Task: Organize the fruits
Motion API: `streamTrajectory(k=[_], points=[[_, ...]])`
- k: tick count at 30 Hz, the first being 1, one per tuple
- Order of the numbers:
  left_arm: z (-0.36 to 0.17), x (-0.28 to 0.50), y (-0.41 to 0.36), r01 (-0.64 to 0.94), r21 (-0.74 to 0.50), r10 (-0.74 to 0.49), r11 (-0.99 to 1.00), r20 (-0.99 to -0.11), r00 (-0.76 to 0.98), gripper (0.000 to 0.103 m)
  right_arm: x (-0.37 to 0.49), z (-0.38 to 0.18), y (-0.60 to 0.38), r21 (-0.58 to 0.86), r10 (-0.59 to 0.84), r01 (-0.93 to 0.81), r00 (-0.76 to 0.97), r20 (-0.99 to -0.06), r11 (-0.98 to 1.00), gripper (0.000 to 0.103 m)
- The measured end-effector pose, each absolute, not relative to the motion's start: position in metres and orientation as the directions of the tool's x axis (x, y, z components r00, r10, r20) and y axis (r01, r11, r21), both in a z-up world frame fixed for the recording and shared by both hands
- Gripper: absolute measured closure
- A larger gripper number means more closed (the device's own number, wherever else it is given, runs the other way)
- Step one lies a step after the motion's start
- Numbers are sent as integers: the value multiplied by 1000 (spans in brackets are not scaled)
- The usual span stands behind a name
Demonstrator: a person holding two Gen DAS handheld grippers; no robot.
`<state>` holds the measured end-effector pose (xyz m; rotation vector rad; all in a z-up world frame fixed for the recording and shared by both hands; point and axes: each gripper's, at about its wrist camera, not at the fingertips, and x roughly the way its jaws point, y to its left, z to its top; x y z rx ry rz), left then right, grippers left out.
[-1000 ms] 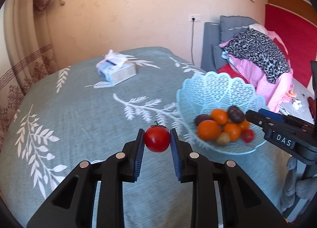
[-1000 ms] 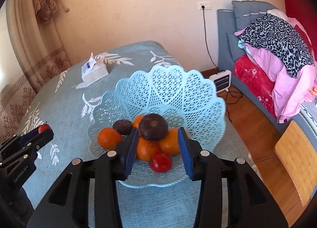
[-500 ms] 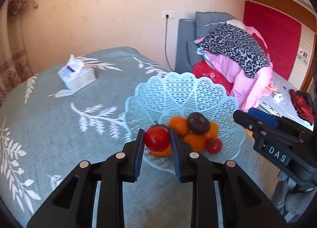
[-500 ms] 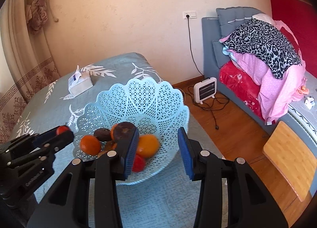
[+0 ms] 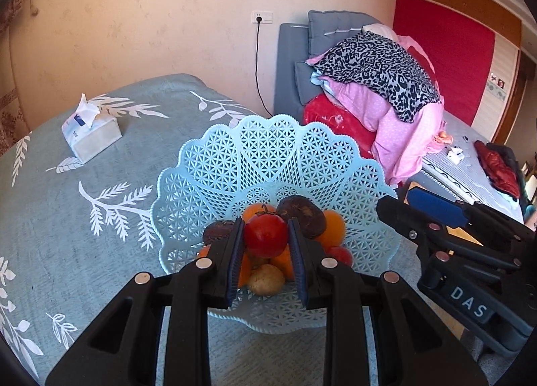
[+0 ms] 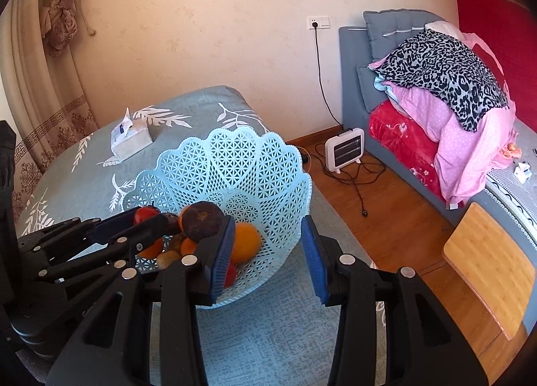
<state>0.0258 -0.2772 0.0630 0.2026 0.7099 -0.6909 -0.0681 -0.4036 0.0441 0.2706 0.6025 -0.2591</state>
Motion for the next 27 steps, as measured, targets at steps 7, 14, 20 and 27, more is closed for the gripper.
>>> streamTrajectory(k=[7,14,20,27], points=[[67,23,-267,628,-34,-504,778,-629,591,47,-73,45,-405,177,-175,332,797,-579,926,41],[76,19,-242,572,17,-448,820,-603,660,22,-79,46,-401,177,-170,326,798,-578,929,23],[79,8,-224,494,93,-355,865,-581,732,14,-83,47,-390,166,-158,304,802,-576,938,11],[82,-1,-199,419,97,-294,903,-573,765,14,-88,43,-376,139,-160,290,800,-578,947,8]])
